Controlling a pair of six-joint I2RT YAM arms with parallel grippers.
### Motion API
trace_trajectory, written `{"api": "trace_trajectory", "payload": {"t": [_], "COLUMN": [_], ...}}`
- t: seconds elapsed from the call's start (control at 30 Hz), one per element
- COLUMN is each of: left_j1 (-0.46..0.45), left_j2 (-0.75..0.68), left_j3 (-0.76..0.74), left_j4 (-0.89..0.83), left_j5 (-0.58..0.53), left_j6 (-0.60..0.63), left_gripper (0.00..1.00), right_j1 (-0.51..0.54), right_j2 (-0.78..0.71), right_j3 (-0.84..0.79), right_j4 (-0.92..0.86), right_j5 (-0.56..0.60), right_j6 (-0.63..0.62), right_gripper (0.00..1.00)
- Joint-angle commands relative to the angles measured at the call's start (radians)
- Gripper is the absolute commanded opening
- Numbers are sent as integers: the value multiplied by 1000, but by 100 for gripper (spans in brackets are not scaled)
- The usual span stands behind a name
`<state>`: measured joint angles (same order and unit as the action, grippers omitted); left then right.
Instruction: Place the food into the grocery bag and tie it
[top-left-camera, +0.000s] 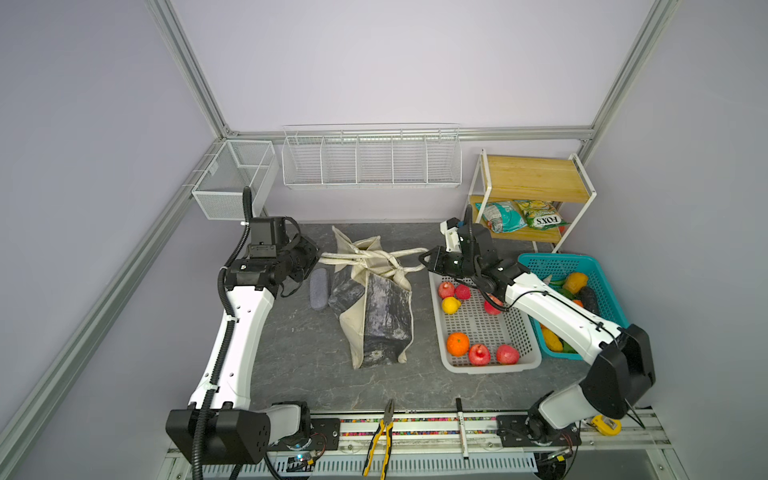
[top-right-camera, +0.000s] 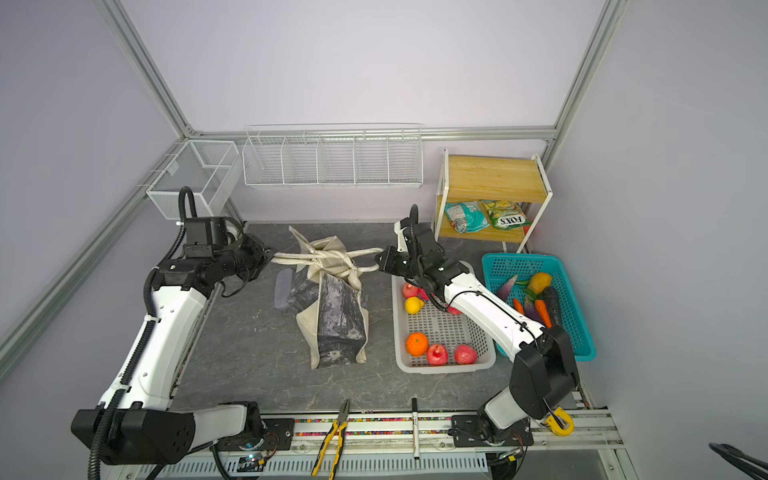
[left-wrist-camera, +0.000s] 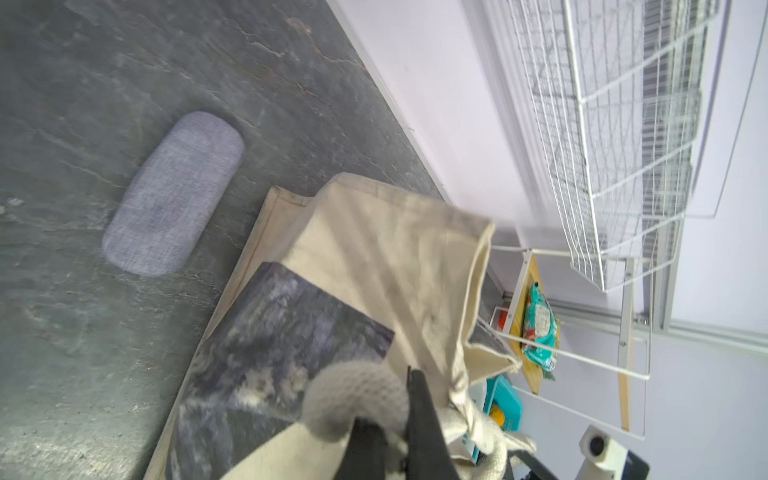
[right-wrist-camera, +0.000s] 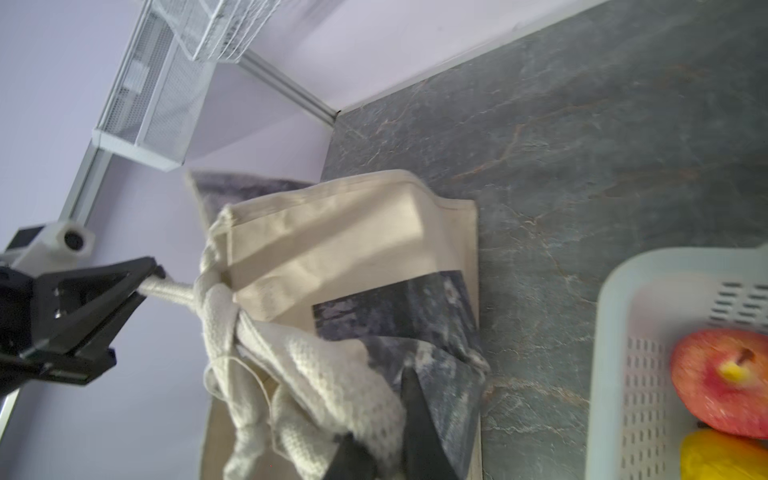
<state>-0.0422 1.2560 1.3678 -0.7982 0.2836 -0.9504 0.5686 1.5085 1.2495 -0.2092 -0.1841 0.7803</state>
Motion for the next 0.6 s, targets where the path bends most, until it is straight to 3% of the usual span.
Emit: {"api": "trace_trajectory", "payload": {"t": [0.0,0.1,0.23,0.37,0.57], "left_j1": [103,102,97,87,71], "left_j2": [-50,-47,-39,-19,-8], "left_j3": [-12,-32,-65,-50,-39], "left_j4": [24,72,148,143,136], "left_j5": [-306,-261,-178,-122,-56], "left_j6": [-41,-41,-52,-21,13], "left_gripper": [0,0,0,0,0], "right_j1": [-114,-117,-100,-65,-38], "right_j2": [-65,-46,36,36,45], "right_j3": [-74,-71,11,23,74], "right_j4": [-69,-10,2,50,48], "right_j5": [302,210,19,-9,-52], "right_j6": [127,33,-126,-328,-651], "right_gripper": [7,8,17,26,53]}}
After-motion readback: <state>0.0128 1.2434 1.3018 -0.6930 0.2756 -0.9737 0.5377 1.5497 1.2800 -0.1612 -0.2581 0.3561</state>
